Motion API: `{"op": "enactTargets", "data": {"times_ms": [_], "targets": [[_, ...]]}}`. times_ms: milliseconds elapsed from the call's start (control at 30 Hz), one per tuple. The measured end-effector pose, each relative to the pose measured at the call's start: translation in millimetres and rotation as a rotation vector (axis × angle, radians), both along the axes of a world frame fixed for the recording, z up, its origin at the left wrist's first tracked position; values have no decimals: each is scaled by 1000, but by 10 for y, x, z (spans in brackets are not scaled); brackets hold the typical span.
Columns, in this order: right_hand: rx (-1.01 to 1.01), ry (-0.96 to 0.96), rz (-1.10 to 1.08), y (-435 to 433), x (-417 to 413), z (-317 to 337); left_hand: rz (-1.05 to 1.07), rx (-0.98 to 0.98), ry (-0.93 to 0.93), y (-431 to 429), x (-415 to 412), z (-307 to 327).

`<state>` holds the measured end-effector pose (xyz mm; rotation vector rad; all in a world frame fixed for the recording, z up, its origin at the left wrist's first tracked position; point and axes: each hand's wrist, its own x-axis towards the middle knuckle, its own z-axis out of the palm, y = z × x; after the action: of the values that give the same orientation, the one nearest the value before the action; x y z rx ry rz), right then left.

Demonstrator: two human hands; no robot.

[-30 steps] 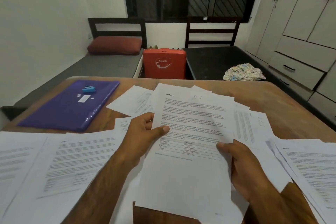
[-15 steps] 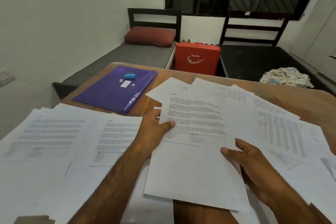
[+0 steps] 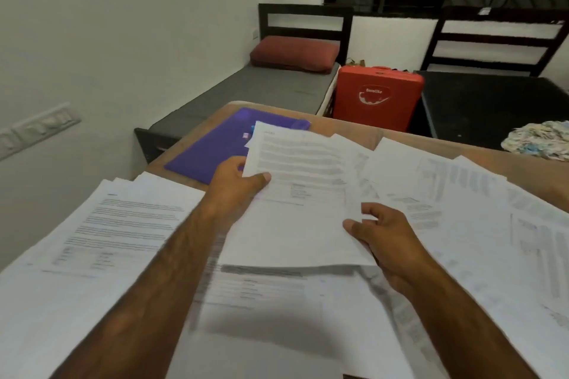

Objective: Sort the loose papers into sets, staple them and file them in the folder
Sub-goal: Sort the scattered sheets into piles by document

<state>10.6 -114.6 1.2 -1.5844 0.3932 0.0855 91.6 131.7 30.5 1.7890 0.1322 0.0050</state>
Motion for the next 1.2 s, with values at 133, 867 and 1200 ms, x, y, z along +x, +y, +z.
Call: {"op": "enactTargets", "data": {"times_ms": [133, 867, 1200], "targets": [[53, -25, 6, 517, 766, 4, 73, 152, 36, 473, 264, 91], [-545, -185, -59, 408, 926, 99, -135, 687, -161, -426, 58, -244], [-1026, -79, -293, -1653, -320, -241, -552, 673, -338, -2421, -560, -451]]}}
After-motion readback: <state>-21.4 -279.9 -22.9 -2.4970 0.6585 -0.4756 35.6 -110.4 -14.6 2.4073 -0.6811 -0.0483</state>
